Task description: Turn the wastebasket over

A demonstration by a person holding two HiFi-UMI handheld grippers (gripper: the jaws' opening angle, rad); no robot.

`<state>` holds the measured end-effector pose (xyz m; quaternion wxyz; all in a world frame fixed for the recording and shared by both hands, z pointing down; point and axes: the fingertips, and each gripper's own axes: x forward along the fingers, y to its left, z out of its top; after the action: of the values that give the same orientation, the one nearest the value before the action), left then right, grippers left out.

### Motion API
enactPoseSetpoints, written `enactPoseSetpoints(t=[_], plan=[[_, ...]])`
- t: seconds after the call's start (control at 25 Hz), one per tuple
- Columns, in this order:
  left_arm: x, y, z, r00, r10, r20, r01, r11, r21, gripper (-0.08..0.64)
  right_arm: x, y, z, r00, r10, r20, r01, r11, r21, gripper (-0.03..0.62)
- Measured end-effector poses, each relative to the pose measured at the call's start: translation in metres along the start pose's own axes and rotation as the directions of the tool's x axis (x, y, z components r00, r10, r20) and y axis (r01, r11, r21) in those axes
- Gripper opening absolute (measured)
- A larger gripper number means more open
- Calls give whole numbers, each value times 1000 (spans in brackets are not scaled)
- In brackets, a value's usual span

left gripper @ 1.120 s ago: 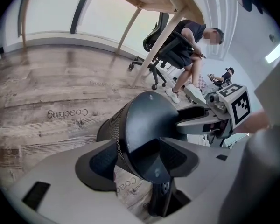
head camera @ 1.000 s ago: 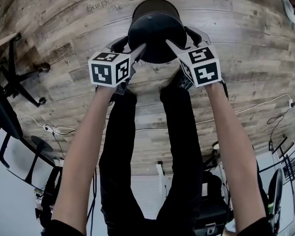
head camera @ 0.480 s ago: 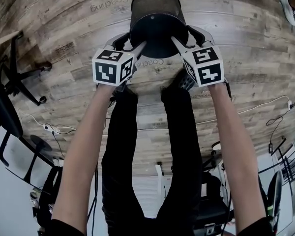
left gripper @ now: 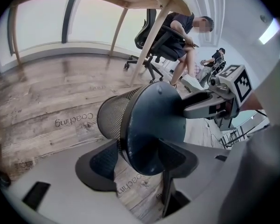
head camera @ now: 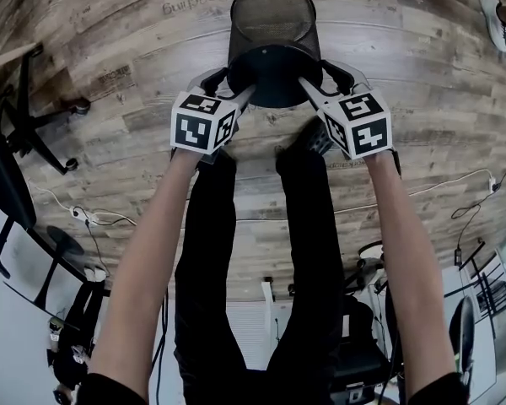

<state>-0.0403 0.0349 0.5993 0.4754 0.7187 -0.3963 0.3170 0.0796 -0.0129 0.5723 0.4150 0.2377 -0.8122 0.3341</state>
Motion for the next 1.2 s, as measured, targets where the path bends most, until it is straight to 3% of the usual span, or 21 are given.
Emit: enactPoseSetpoints(t=[0.32, 0.76, 0.92, 1.2], plan=[[-4, -7, -29, 999, -7, -33, 7, 1000, -5, 281, -3, 13, -23, 1000, 15, -26, -15, 1000, 10, 222], [-4, -27, -61, 998, -46, -38, 44, 998, -38, 267, -7, 28, -84, 992, 65, -107, -51, 990, 128, 222], [1, -31, -75, 996, -49, -72, 49, 999, -13, 267, -1, 32, -106, 990, 62, -125, -40, 984, 174, 224], [12, -23, -98, 993, -36, -109, 40, 999, 30, 265, 16, 40, -128, 988, 73, -133, -51, 986, 161, 224]])
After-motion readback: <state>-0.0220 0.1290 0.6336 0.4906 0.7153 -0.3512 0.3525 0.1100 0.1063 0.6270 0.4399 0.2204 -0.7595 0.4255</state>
